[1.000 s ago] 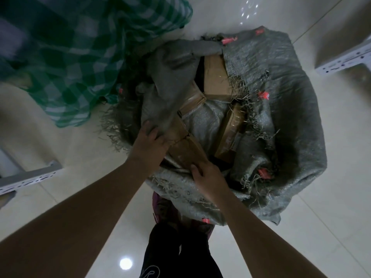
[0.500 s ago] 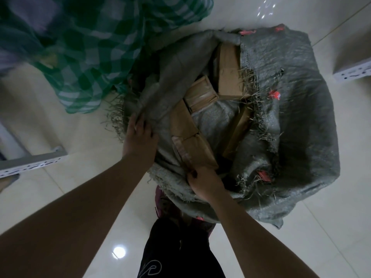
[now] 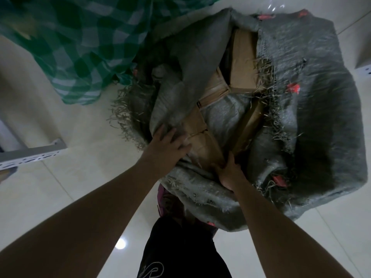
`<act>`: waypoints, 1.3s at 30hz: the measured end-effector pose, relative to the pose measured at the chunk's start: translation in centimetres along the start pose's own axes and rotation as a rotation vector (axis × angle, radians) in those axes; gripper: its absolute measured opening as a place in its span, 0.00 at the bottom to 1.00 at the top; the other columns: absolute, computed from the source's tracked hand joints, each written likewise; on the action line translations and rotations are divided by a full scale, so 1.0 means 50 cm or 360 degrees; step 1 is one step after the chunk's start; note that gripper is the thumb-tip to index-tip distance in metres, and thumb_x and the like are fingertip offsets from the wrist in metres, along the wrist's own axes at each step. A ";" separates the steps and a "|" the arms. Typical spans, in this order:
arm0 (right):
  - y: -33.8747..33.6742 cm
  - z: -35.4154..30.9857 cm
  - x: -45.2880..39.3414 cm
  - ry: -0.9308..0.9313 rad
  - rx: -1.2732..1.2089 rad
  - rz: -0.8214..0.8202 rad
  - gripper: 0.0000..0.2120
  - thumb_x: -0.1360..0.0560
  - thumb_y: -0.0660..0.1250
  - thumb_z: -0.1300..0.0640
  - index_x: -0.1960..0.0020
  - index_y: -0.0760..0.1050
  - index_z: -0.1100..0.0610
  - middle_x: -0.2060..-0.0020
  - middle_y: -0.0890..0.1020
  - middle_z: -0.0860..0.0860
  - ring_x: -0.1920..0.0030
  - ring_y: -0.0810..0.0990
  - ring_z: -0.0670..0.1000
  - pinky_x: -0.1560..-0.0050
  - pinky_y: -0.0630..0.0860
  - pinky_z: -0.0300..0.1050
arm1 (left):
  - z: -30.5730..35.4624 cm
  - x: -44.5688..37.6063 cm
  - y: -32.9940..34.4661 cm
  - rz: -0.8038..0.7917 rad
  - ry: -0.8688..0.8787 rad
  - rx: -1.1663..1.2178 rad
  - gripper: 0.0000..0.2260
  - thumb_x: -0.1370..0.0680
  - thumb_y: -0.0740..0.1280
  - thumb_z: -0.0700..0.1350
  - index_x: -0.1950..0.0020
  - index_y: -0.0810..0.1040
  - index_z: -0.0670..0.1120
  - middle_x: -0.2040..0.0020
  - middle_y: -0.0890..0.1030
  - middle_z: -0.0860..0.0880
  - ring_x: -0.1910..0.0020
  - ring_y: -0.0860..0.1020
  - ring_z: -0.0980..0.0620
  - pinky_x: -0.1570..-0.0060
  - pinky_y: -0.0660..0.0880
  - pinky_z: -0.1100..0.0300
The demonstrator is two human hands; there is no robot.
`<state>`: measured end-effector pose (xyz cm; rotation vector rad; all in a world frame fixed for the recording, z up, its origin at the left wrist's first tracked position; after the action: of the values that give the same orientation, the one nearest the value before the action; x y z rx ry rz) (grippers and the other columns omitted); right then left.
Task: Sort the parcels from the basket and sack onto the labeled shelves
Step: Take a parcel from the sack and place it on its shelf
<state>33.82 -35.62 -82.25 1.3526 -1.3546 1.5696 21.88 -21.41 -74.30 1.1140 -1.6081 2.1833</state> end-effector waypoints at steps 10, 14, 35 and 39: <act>-0.021 0.000 0.025 0.0107 -0.0663 0.0375 0.21 0.19 0.59 0.61 0.26 0.68 0.57 0.33 0.74 0.60 0.34 0.73 0.63 0.35 0.71 0.52 | 0.008 -0.011 0.009 -0.0277 -0.0157 0.0107 0.19 0.20 0.58 0.44 0.28 0.68 0.52 0.26 0.64 0.48 0.24 0.54 0.45 0.26 0.42 0.38; -0.066 0.001 0.057 0.0208 -0.0868 0.0523 0.19 0.20 0.58 0.63 0.31 0.74 0.55 0.37 0.78 0.59 0.40 0.77 0.61 0.42 0.77 0.51 | 0.018 0.004 -0.007 -0.0292 -0.0175 0.0125 0.17 0.20 0.58 0.45 0.31 0.72 0.51 0.32 0.72 0.48 0.28 0.63 0.45 0.25 0.43 0.41; -0.129 -0.235 0.188 -0.0671 -0.1601 0.0318 0.32 0.24 0.54 0.76 0.24 0.64 0.54 0.35 0.78 0.50 0.35 0.75 0.45 0.32 0.71 0.45 | -0.079 0.003 -0.148 -0.0005 -0.0823 0.0212 0.29 0.24 0.59 0.66 0.31 0.65 0.47 0.32 0.67 0.40 0.34 0.70 0.43 0.26 0.46 0.47; -0.126 -0.240 0.165 -0.0617 -0.1849 0.0227 0.23 0.21 0.58 0.73 0.30 0.72 0.56 0.43 0.81 0.47 0.42 0.79 0.44 0.37 0.75 0.42 | -0.072 -0.013 -0.138 -0.0083 -0.0867 0.0157 0.29 0.23 0.62 0.60 0.28 0.63 0.45 0.29 0.66 0.41 0.31 0.67 0.41 0.26 0.45 0.45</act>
<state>34.21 -23.73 -71.77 0.7978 -2.1173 0.3396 24.66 -15.42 -70.14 1.8818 -1.6403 2.0525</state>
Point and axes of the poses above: each hand's wrist, its own x-axis away from the middle knuckle, its own y-axis out of the palm, z = x × y, the point moved 9 cm from there along -x, towards the middle knuckle
